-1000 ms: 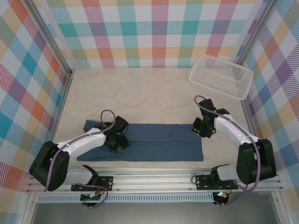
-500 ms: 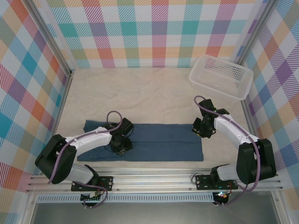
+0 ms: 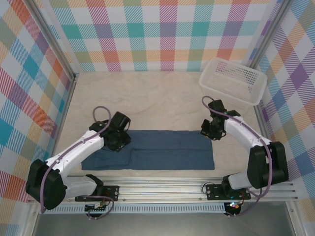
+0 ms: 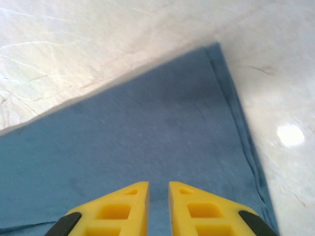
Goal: Fold and stack the t-shirts
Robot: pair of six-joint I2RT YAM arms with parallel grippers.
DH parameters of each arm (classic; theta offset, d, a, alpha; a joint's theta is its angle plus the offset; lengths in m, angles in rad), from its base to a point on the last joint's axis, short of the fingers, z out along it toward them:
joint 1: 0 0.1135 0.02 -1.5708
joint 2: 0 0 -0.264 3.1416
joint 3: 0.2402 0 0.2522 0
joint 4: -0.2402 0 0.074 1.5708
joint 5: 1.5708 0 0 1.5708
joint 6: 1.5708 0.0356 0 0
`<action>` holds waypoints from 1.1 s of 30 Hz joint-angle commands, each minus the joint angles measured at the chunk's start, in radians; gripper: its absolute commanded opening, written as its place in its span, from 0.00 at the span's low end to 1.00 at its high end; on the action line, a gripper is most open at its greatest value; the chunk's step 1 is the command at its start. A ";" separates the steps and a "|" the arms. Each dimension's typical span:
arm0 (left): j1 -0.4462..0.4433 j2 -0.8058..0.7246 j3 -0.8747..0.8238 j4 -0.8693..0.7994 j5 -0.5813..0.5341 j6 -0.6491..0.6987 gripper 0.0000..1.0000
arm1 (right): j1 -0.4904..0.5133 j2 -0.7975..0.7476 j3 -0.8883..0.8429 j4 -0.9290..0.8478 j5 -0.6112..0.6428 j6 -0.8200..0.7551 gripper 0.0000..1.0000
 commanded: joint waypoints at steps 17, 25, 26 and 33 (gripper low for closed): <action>0.335 0.704 0.358 0.141 0.040 0.067 0.23 | 0.000 0.255 -0.012 -0.039 0.003 0.149 0.13; 0.265 1.225 1.199 0.140 0.176 0.123 0.26 | 0.048 0.220 -0.055 -0.047 -0.040 0.280 0.15; 0.253 1.287 1.304 0.128 0.185 0.121 0.26 | 0.065 0.215 -0.058 -0.048 -0.042 0.301 0.15; 0.163 1.621 1.812 0.104 0.260 0.025 0.28 | 0.296 0.215 -0.076 -0.040 -0.089 0.500 0.16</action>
